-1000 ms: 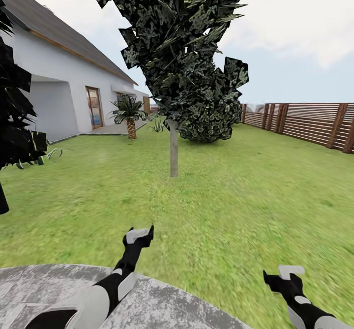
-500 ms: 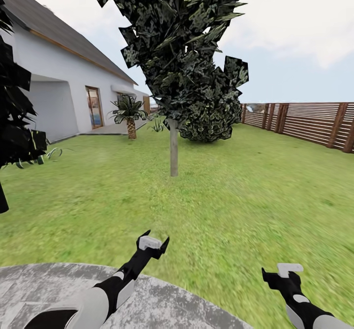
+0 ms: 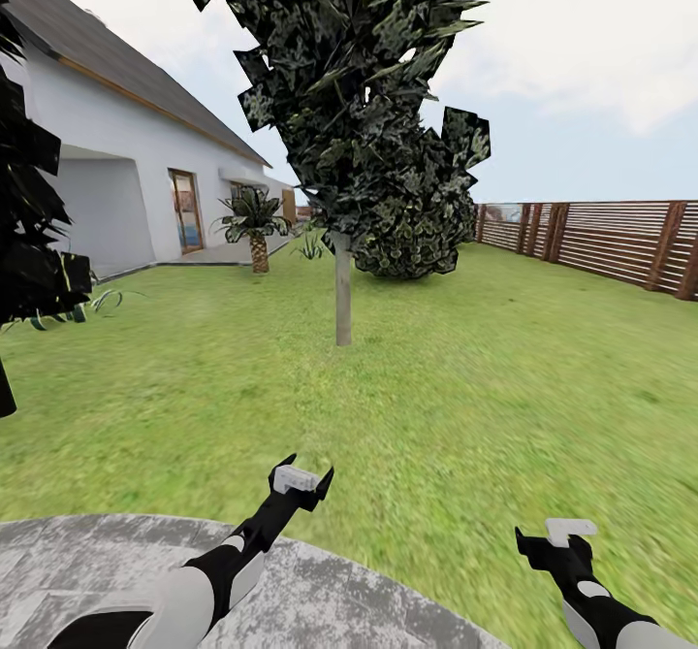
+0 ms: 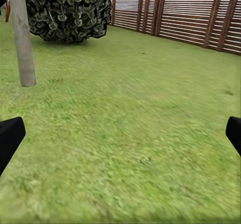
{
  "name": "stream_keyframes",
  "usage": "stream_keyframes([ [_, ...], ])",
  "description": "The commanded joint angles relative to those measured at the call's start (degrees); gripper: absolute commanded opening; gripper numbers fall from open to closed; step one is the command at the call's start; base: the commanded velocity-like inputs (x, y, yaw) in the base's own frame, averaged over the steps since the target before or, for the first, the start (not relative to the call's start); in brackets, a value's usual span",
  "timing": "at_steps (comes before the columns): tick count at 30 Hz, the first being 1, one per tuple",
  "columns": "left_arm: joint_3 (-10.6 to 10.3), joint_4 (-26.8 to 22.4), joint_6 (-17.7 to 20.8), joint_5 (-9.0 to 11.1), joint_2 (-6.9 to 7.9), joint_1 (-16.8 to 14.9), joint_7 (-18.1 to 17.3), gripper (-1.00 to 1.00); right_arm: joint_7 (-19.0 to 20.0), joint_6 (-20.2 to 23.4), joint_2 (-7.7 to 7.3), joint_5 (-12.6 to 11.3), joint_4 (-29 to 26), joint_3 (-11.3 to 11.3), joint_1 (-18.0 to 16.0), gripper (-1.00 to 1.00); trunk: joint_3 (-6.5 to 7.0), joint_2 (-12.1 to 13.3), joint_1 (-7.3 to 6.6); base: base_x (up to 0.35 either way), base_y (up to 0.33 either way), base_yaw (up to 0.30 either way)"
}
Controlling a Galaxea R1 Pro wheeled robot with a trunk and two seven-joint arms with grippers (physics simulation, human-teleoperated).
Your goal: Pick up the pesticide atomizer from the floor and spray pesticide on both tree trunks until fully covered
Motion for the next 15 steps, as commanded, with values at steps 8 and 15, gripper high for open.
stream_keyframes([
  [8, 0.0, 0.0, 0.1, 0.0, 0.00, 0.0, 0.0, 1.00, 0.0, 0.0, 0.00, 0.0, 0.0, 0.0, 0.0, 1.00, -1.44, -3.2, 1.76, 0.000, 0.000, 0.000],
  [15, 0.0, 0.0, 0.1, 0.0, 0.01, 0.0, 0.0, 1.00, 0.0, 0.0, 0.00, 0.0, 0.0, 0.0, 0.0, 1.00, -2.70, -6.0, 3.30, 0.000, 0.000, 0.000],
])
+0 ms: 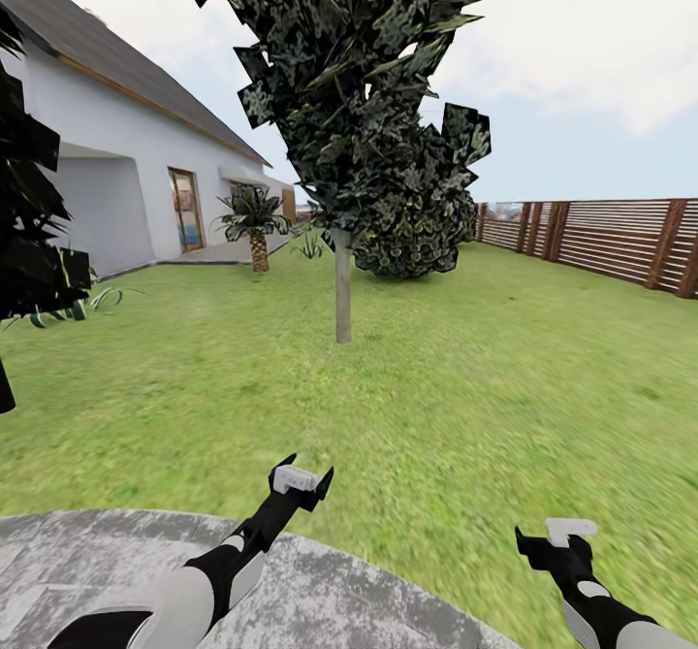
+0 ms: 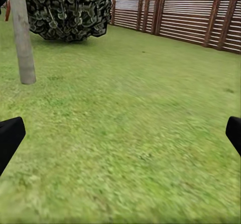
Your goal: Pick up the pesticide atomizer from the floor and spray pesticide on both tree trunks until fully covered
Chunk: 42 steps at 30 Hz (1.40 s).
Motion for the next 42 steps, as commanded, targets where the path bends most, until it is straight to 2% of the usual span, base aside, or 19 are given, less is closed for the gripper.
stream_keyframes([
  [1, 0.0, 0.0, 0.0, 0.0, 0.00, 0.0, 0.0, 1.00, 0.0, 0.0, 0.00, 0.0, 0.0, 0.0, 0.0, 1.00, -0.20, -0.4, 0.23, 0.000, 0.000, 0.000],
  [18, 0.0, 0.0, 0.0, 0.0, 0.00, 0.0, 0.0, 1.00, 0.0, 0.0, 0.00, 0.0, 0.0, 0.0, 0.0, 1.00, -4.49, -7.2, 3.96, 0.000, 0.000, 0.000],
  [42, 0.0, 0.0, 0.0, 0.0, 0.00, 0.0, -0.1, 1.00, 0.0, 0.0, 0.00, 0.0, 0.0, 0.0, 0.0, 1.00, -8.91, -16.9, 9.23, 0.000, 0.000, 0.000],
])
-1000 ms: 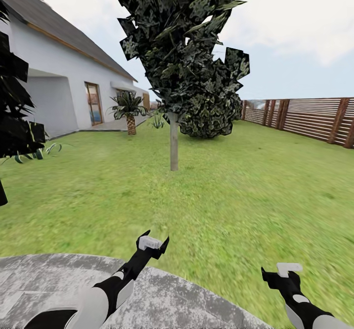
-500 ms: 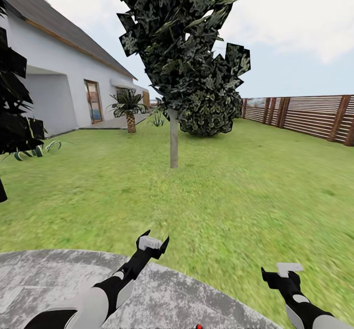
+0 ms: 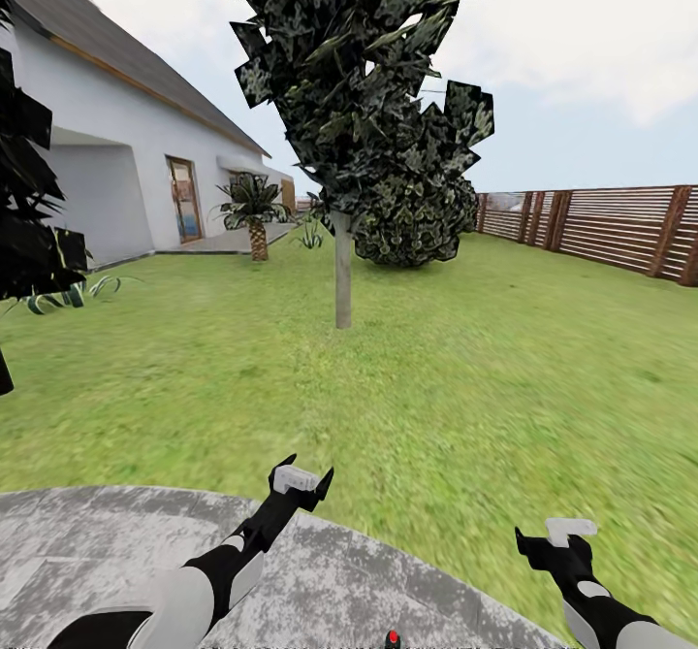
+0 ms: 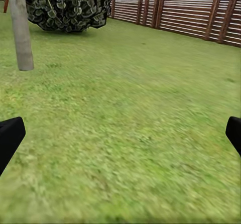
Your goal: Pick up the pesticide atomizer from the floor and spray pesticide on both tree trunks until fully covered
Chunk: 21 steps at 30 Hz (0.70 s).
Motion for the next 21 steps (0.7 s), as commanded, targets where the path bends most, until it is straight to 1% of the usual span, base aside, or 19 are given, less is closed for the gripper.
stream_keyframes([
  [1, 0.0, 0.0, 0.0, 0.0, 0.00, 0.0, 0.0, 1.00, 0.0, 0.0, 0.00, 0.0, 0.0, 0.0, 0.0, 1.00, -0.18, -0.4, 0.23, 0.000, 0.000, 0.000],
  [12, 0.0, 0.0, 0.1, 0.0, -0.06, 0.0, 0.0, 1.00, 0.0, 0.0, 0.00, 0.0, 0.1, 0.0, 0.0, 1.00, -2.16, -4.8, 2.64, 0.000, 0.000, 0.000],
  [21, 0.0, 0.1, 0.3, -0.1, -0.09, 0.0, 0.0, 1.00, 0.0, 0.0, 0.95, 0.0, 0.2, 0.0, 0.0, 1.00, -3.77, -8.4, 4.62, 0.000, 0.000, 0.000],
])
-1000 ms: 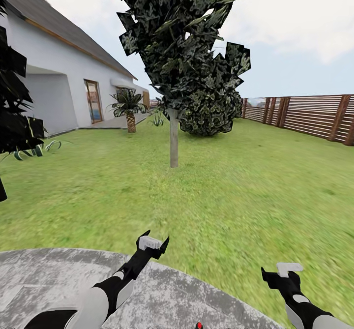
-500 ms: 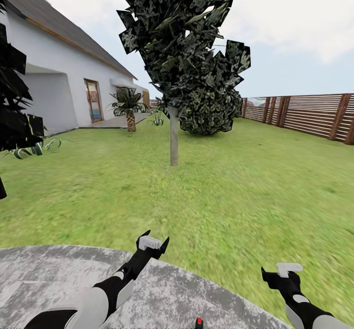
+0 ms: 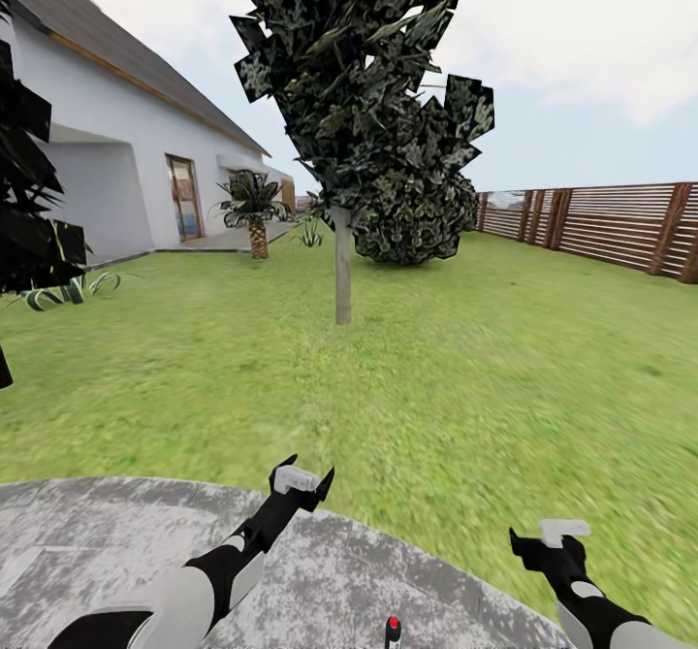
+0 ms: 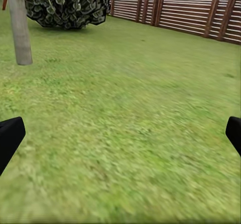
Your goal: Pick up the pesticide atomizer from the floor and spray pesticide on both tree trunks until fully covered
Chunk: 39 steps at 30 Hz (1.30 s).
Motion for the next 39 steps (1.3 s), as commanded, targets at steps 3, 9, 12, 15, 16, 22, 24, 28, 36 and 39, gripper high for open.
stream_keyframes([
  [3, 0.0, 0.0, 0.0, 0.0, 0.00, 0.0, 0.0, 1.00, 0.0, 0.0, 0.73, 0.0, 0.1, 0.0, 0.0, 1.00, -0.54, -1.2, 0.67, 0.000, 0.000, 0.000],
  [9, 0.0, 0.1, 0.1, 0.0, -0.06, 0.0, -0.4, 1.00, 0.0, 0.1, 3.33, 0.6, 0.2, 0.1, 0.0, 1.00, -1.62, -3.6, 1.98, 0.000, 0.000, 0.000],
  [12, 0.0, 0.1, 0.1, -0.1, -0.07, 0.1, -1.5, 1.00, 0.0, 0.1, 3.95, 0.7, 0.3, 0.1, 0.0, 1.00, -2.16, -4.8, 2.64, 0.000, 0.000, 0.000],
  [15, 0.0, 0.1, 0.1, -0.1, -0.13, 0.1, -4.2, 1.00, 0.0, 0.1, 4.36, 0.7, 0.3, 0.1, 0.0, 1.00, -2.70, -6.0, 3.30, 0.000, 0.000, 0.000],
  [16, 0.0, 0.1, 0.1, -0.1, -0.12, 0.1, -4.5, 1.00, 0.0, 0.1, 4.39, 0.7, 0.3, 0.1, 0.0, 1.00, -2.88, -6.4, 3.52, 0.000, 0.000, 0.000],
  [22, 0.0, 0.1, 0.1, -0.1, -0.15, 0.1, -5.8, 1.00, 0.0, 0.1, 4.49, 0.8, 0.3, 0.1, 0.0, 1.00, -3.95, -8.8, 4.84, 0.000, 0.000, 0.000],
  [24, 0.0, 0.1, 0.1, -0.1, -0.15, 0.1, -5.9, 1.00, -0.1, 0.1, 4.47, 0.8, 0.3, 0.0, 0.0, 1.00, -4.31, -9.6, 5.28, 0.000, 0.000, 0.000],
  [28, 0.0, 0.1, 0.1, -0.1, -0.12, 0.1, -6.0, 1.00, -0.1, 0.1, 4.34, 0.8, 0.3, 0.1, 0.0, 1.00, -5.03, -11.2, 6.16, 0.000, 0.000, 0.000],
  [36, 0.0, 0.1, 0.1, -0.2, -0.11, 0.1, -6.1, 1.00, -0.1, 0.1, 3.93, 0.7, 0.3, 0.1, 0.0, 1.00, -6.47, -14.5, 7.91, 0.000, 0.000, 0.000],
  [39, 0.0, 0.1, 0.1, -0.2, -0.11, 0.1, -6.1, 1.00, -0.1, 0.1, 3.89, 0.7, 0.3, 0.1, 0.0, 1.00, -7.01, -15.7, 8.57, 0.000, 0.000, 0.000],
])
